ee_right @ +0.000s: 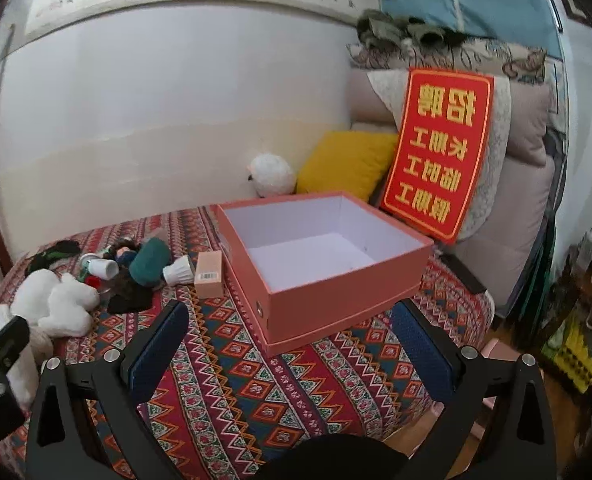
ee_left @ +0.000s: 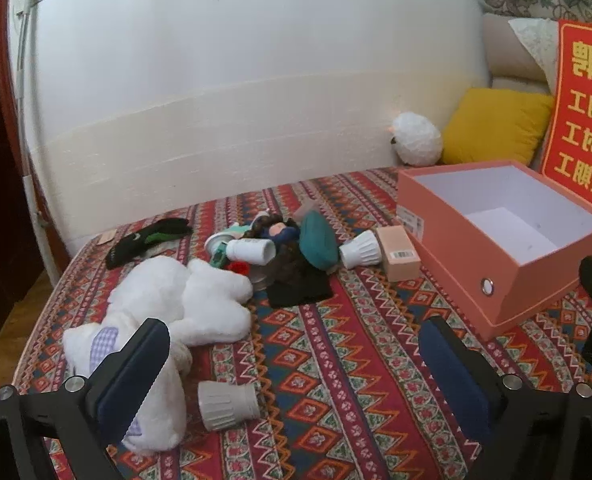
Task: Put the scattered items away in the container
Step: 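Move both tools toward the white plush toys on the bed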
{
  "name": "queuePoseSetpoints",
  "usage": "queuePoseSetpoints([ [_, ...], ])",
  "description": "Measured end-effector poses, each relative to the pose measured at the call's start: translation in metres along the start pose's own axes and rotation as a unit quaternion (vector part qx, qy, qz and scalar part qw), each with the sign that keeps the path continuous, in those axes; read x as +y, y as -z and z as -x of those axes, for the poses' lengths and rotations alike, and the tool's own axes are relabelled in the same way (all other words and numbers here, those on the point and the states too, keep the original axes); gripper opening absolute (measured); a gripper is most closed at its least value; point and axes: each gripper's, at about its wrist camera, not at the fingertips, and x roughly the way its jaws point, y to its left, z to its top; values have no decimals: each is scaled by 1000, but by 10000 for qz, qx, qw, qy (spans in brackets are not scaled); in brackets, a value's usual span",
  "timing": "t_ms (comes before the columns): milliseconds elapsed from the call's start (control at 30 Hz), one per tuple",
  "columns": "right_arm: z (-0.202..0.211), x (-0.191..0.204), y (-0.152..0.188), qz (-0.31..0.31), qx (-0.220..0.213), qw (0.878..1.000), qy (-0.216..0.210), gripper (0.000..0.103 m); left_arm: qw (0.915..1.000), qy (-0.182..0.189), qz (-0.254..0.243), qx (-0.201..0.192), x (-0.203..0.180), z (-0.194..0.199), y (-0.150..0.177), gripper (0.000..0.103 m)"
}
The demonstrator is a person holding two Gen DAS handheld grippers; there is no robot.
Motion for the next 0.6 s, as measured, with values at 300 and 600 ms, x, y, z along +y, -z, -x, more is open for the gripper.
queuePoseSetpoints([
  [300,23,3,-4,28,-183,9998,-23,103,9998,96,76,-134,-4,27,0,103],
  [600,51,-1,4,12,-268,9996,-42,103,9998,162,-88,-84,-18,48,-5,103],
])
